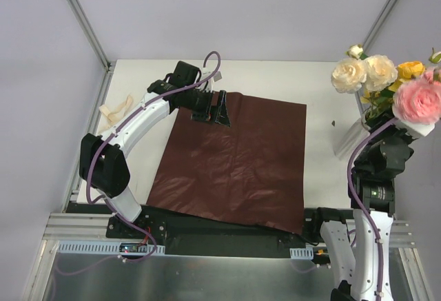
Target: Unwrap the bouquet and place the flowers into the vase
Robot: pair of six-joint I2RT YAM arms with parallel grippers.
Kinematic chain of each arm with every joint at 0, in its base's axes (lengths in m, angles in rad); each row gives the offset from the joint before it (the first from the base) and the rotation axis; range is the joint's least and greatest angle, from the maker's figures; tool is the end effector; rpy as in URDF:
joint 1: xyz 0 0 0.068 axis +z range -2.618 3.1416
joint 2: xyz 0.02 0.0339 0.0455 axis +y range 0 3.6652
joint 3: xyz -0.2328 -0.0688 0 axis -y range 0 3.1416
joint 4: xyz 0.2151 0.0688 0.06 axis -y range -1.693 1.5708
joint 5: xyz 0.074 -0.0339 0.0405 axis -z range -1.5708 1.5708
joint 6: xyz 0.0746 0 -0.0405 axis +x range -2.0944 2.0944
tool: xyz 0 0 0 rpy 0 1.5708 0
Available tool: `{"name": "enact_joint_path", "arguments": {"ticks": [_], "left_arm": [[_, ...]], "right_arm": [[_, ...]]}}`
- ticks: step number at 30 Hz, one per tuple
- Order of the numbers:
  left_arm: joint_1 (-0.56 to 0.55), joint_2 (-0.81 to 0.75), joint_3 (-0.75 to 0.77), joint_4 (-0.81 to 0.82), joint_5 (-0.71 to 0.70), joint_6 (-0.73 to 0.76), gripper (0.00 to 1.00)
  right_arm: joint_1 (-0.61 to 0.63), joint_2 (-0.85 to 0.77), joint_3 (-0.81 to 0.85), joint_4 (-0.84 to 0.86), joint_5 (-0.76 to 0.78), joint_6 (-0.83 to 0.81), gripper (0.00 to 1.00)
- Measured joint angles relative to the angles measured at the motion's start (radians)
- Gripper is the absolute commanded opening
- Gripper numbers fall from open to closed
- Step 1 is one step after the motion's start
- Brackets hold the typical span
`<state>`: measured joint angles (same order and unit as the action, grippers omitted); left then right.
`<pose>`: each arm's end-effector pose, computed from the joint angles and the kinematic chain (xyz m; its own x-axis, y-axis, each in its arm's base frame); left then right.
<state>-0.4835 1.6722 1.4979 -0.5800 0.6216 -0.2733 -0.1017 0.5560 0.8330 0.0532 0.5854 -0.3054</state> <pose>0.3020 -0.2076 0.2747 -0.7872 0.1655 -0.5941 0.5620 0.5890 -0.5807 0.1367 -0.0554 0.3971 0.1258 -0.2648 -0.9561 0.6736 0.7303 -0.1136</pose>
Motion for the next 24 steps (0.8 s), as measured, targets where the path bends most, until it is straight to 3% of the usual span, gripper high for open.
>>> {"name": "enact_joint_path", "arguments": {"ticks": [7, 9, 24], "left_arm": [[0.0, -0.012, -0.003, 0.0, 0.002, 0.0, 0.89], [-0.001, -0.012, -0.003, 0.001, 0.004, 0.0, 0.89], [-0.002, -0.012, -0.006, 0.001, 0.004, 0.0, 0.89]], "right_arm": [[0.0, -0.054, 0.026, -0.231, -0.008, 0.098, 0.71], [0.0, -0.07, 0.043, -0.296, -0.016, 0.123, 0.81], [0.0, -0.186, 0.053, -0.786, -0.185, 0.317, 0.93]]}}
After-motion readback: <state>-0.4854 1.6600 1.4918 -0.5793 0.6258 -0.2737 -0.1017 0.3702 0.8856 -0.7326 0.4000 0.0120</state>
